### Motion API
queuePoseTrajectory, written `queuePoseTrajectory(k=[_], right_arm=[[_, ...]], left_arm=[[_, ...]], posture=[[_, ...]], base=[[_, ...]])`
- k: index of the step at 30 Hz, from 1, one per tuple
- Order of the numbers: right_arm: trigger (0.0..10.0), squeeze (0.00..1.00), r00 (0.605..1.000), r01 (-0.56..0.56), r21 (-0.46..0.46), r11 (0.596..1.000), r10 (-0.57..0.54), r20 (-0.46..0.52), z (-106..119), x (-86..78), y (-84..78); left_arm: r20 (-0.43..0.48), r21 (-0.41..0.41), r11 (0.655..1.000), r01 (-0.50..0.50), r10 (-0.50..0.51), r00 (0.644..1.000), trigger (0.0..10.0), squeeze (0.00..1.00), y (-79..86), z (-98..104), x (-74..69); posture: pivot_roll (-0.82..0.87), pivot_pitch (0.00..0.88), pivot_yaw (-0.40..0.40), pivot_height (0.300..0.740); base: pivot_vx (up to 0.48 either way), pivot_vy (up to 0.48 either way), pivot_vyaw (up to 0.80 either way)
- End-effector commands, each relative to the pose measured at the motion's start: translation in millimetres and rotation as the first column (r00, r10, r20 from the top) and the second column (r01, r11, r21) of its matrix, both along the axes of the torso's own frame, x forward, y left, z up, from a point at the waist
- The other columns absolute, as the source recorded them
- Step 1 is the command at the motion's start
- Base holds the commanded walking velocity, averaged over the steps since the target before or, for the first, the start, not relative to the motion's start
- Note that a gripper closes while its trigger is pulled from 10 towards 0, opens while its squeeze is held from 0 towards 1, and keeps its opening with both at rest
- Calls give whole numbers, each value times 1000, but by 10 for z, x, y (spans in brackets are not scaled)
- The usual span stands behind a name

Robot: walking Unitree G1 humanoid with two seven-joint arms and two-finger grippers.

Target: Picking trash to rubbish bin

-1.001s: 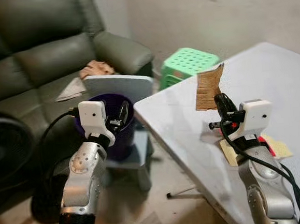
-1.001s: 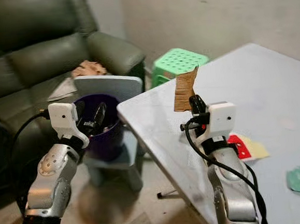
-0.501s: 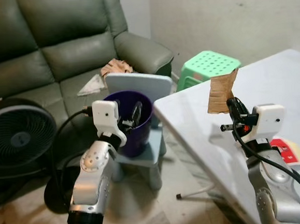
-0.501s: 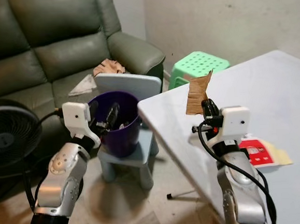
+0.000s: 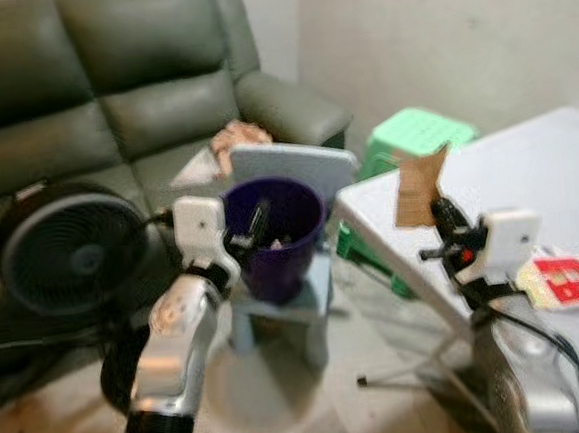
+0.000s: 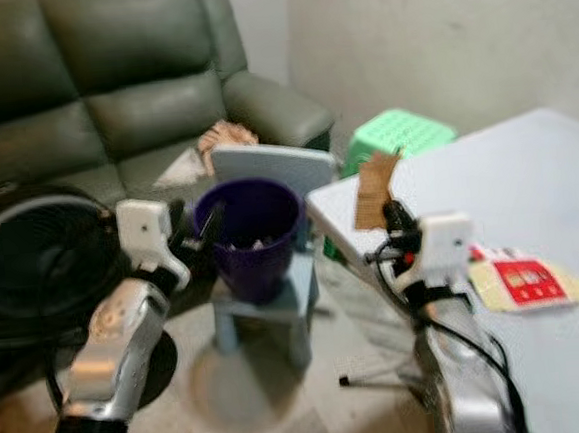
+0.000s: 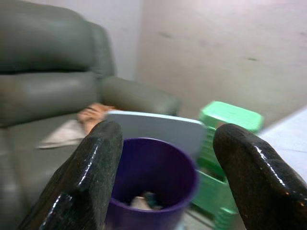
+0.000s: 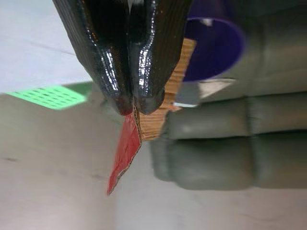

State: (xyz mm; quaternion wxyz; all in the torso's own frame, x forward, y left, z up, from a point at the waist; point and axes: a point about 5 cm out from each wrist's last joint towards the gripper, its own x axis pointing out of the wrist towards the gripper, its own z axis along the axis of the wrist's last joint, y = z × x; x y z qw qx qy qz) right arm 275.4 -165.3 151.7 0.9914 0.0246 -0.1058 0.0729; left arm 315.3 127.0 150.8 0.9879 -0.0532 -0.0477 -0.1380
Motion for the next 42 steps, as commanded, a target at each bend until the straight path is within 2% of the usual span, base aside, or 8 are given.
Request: queuePoseTrajectory(k=[1,11,15,42], right_arm=[[10000,0,1000,22,-21,1000,-22,0,18,2,-68],[10000,0,1000,17,-28,999,-17,-8,13,10,-73],[10000,0,1000,11,8,1000,-11,-5,18,5,-69],[10000,0,1000,-25,3,1000,25,-18,-7,-15,-49]], left_arm=[[9,4,1000,12,-12,1000,10000,0,-65,13,-11],[-19,16,1000,17,-17,1000,10000,0,-93,-20,-13],[-6,10,999,35,-35,999,10000,0,-105,-9,-16],[-3,5,1000,29,-29,1000,10000,0,-99,16,5]], posture=[[-4,48,-21,740],[-3,50,-25,740],[-4,51,-27,740],[-5,63,-24,740]], base=[[0,0,800],[0,0,788],[79,0,0],[361,0,0]])
